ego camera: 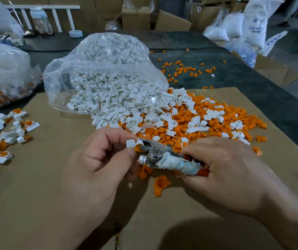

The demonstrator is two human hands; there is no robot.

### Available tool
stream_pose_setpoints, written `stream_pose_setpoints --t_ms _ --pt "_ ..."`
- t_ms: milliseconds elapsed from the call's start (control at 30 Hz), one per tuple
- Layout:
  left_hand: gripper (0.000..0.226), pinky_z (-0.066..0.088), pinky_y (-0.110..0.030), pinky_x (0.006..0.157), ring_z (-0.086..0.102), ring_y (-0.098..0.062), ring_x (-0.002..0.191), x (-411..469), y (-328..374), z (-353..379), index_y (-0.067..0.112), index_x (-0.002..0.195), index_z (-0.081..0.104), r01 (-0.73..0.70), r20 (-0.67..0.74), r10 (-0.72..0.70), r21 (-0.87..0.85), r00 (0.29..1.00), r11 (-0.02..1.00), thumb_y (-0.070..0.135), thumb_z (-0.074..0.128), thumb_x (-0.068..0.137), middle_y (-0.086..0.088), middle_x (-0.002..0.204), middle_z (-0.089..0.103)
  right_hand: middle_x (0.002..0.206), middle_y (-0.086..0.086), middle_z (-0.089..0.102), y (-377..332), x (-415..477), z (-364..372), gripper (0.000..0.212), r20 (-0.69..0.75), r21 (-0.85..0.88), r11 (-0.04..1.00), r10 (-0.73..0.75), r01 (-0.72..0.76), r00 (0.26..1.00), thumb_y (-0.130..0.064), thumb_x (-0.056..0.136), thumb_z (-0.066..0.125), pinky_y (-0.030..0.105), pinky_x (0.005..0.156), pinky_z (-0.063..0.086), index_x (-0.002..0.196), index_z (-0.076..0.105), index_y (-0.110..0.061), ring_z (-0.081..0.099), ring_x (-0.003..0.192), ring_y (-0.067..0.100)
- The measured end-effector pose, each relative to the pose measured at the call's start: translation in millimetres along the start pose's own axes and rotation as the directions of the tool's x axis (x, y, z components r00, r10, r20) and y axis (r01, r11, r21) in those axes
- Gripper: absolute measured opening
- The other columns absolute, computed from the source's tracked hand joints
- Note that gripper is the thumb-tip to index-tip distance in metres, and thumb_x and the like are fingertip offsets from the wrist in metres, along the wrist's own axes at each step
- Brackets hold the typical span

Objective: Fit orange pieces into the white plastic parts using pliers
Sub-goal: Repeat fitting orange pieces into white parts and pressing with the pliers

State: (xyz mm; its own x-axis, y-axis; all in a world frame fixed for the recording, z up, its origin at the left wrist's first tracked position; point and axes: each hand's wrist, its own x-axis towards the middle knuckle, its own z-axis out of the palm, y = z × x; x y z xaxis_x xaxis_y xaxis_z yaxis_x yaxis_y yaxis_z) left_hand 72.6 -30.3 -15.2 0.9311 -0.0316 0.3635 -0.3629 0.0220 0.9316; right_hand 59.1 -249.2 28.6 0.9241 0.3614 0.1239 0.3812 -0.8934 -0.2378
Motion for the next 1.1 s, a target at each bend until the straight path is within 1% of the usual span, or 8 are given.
stream_pose_setpoints --t_ms 133,267,367,533,667,767,900,1100 --pt "0.017 0.05 -0.022 0.047 0.063 -0.012 0.053 2 -1 -5 0.033 0.084 0.073 0.135 -0.113 -0.128 0.061 0.985 0.989 0.032 0.071 0.067 -0.003 0.065 0.067 0.091 -0.019 0.056 10 3 5 0.057 -0.038 -0.044 0.996 0.08 -0.082 0.996 -0.077 0.072 0.026 0.031 0.075 0.044 0.101 0.057 -0.039 0.048 0.087 0.008" --pt "0.022 0.053 -0.026 0.052 0.069 -0.016 0.059 -2 -1 -3 0.028 0.076 0.069 0.223 -0.028 -0.221 0.124 0.975 0.967 0.043 0.069 0.06 -0.004 0.067 0.073 0.099 -0.012 0.056 15 7 10 0.075 -0.038 -0.179 0.974 0.134 -0.138 0.99 -0.084 0.071 0.021 0.036 0.082 0.043 0.114 0.055 -0.034 0.045 0.091 0.014" --pt "0.021 0.057 -0.038 0.059 0.075 -0.022 0.072 -6 -2 -1 0.024 0.067 0.067 0.241 -0.009 -0.242 0.123 0.97 0.963 0.043 0.068 0.058 -0.002 0.081 0.077 0.099 -0.01 0.056 15 11 13 0.077 -0.032 -0.215 0.967 0.131 -0.135 0.991 -0.083 0.071 0.021 0.036 0.083 0.042 0.117 0.054 -0.031 0.044 0.091 0.014" --pt "0.015 0.055 -0.024 0.056 0.076 -0.028 0.076 -4 3 2 0.021 0.057 0.065 0.317 0.044 -0.315 -0.037 0.948 0.948 0.033 0.073 0.053 -0.014 0.082 0.077 0.108 -0.009 0.055 13 14 16 0.08 -0.022 -0.203 0.973 0.112 -0.114 0.993 -0.083 0.073 0.017 0.037 0.09 0.04 0.122 0.05 -0.031 0.045 0.099 0.015" --pt "0.025 0.055 -0.021 0.055 0.074 -0.025 0.068 -3 8 1 0.02 0.064 0.069 0.351 0.057 -0.348 -0.087 0.936 0.932 0.029 0.087 0.049 -0.018 0.077 0.075 0.112 -0.009 0.056 8 14 13 0.067 -0.085 -0.164 0.985 0.031 -0.045 0.996 -0.073 0.081 0.027 0.037 0.093 0.039 0.12 0.056 -0.027 0.048 0.105 0.015" --pt "0.036 0.056 -0.019 0.056 0.073 -0.021 0.066 -3 9 5 0.02 0.075 0.073 0.356 0.091 -0.346 -0.15 0.934 0.922 0.026 0.094 0.047 -0.014 0.075 0.073 0.101 -0.007 0.061 -5 11 11 0.037 -0.25 -0.007 0.993 -0.115 0.117 0.961 -0.05 0.09 0.047 0.034 0.081 0.045 0.107 0.063 -0.021 0.054 0.094 0.014" --pt "0.04 0.053 -0.018 0.055 0.066 -0.013 0.059 -5 10 10 0.025 0.083 0.076 0.302 0.166 -0.284 -0.097 0.944 0.948 0.025 0.095 0.047 -0.003 0.069 0.07 0.09 -0.001 0.066 -21 8 14 0.015 -0.273 -0.029 0.957 -0.285 0.289 0.919 -0.026 0.09 0.064 0.036 0.07 0.051 0.098 0.067 -0.014 0.06 0.081 0.018" --pt "0.039 0.054 -0.02 0.056 0.068 -0.017 0.062 -9 8 7 0.025 0.088 0.076 0.302 0.201 -0.292 -0.019 0.935 0.953 0.04 0.086 0.054 -0.005 0.071 0.072 0.089 0.0 0.065 -21 7 11 0.021 -0.188 -0.114 0.949 -0.311 0.294 0.932 -0.015 0.081 0.075 0.028 0.064 0.048 0.102 0.069 -0.015 0.059 0.077 0.018"
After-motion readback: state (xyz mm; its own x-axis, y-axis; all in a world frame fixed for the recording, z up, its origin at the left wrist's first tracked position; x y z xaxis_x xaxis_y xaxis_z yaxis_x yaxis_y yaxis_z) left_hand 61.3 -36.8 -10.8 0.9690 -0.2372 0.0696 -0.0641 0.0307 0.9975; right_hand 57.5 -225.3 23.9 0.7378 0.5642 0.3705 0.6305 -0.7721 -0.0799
